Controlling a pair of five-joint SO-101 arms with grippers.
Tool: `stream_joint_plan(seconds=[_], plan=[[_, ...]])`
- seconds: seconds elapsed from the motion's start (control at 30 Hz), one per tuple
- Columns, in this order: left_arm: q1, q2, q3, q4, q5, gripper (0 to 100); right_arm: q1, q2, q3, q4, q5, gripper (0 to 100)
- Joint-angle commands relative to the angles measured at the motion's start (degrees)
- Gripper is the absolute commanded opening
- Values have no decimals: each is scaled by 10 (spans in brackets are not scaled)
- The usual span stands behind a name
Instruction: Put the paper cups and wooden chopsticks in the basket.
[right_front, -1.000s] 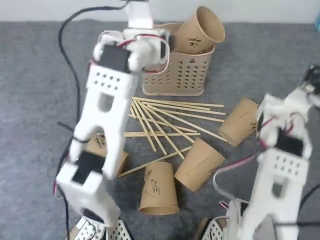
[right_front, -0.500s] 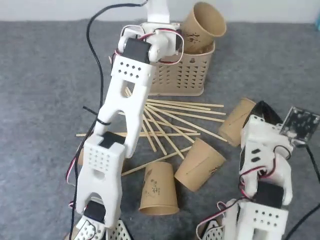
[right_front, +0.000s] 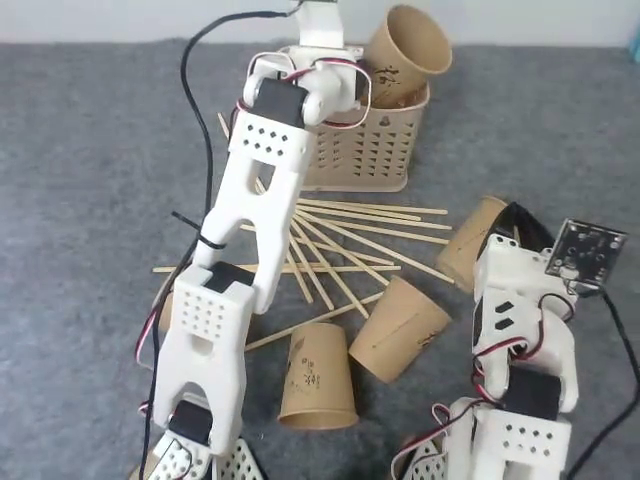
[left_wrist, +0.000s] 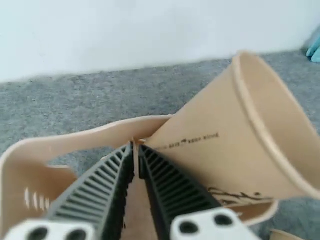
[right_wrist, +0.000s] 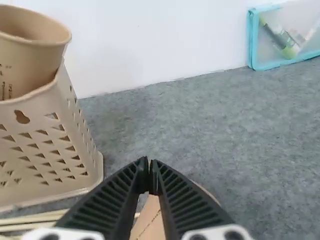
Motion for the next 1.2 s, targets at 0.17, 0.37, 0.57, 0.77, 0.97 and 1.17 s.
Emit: stream_joint_plan(seconds=[0.17, 0.37, 0.57, 0.77, 0.97, 1.17], plan=[[52, -13, -22, 33, 5, 12, -3, -15, -4, -15, 12, 8], [23, -20, -25, 41, 5, 12, -4, -15, -4, -15, 12, 8], [-16, -20, -75, 66, 6, 12, -6, -15, -4, -15, 12, 8], [-40, -20, -196, 151, 3, 13, -6, -14, -4, -15, 12, 8], [-78, -20, -346, 315, 3, 53, -6, -11, -4, -15, 13, 8], [-177, -88, -155, 311, 3, 130, -5, -9, -3, -15, 13, 8]])
